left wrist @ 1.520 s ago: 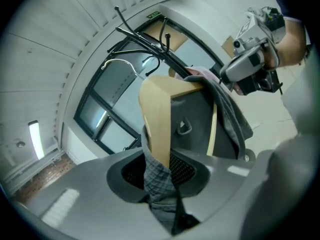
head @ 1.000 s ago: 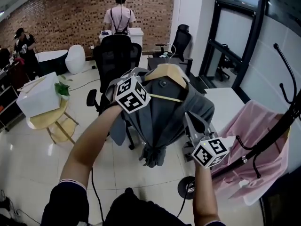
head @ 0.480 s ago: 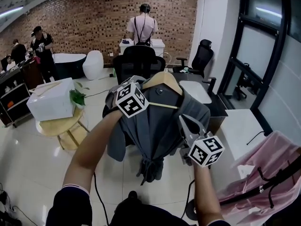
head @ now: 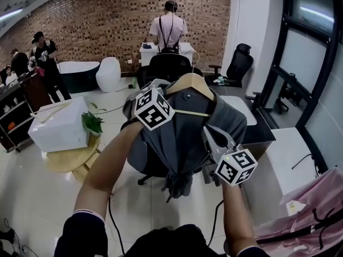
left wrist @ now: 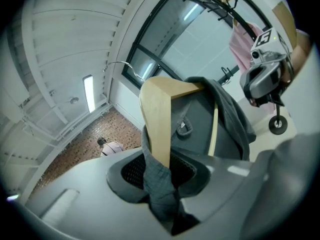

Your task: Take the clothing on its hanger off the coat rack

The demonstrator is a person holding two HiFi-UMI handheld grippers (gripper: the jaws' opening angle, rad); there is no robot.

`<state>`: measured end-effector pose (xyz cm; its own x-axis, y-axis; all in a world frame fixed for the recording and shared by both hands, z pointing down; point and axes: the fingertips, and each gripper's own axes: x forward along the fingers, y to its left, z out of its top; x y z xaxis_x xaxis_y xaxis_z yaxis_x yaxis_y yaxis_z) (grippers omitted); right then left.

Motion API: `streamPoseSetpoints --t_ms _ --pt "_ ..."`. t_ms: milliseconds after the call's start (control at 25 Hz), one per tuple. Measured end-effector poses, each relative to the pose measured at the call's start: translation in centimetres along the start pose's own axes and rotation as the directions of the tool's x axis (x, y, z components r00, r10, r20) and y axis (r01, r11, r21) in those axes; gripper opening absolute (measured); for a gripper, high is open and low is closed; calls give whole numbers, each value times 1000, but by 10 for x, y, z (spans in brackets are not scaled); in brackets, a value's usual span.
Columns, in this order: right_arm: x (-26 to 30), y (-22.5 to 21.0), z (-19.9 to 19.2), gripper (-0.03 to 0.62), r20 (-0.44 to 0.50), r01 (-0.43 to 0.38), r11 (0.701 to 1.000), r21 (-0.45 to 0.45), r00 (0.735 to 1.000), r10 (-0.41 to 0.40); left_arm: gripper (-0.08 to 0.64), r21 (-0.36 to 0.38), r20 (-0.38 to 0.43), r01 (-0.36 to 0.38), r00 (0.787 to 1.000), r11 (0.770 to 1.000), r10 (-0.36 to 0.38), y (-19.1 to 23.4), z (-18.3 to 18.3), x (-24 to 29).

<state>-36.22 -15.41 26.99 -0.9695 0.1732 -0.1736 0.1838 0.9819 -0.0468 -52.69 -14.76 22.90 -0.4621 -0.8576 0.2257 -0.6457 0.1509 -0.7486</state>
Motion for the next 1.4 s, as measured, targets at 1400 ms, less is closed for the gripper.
streamPoseSetpoints --t_ms 1400 --pt "282 -249 -67 2 -55 -182 977 110 980 189 92 -103 -184 -127 977 986 107 185 -146 306"
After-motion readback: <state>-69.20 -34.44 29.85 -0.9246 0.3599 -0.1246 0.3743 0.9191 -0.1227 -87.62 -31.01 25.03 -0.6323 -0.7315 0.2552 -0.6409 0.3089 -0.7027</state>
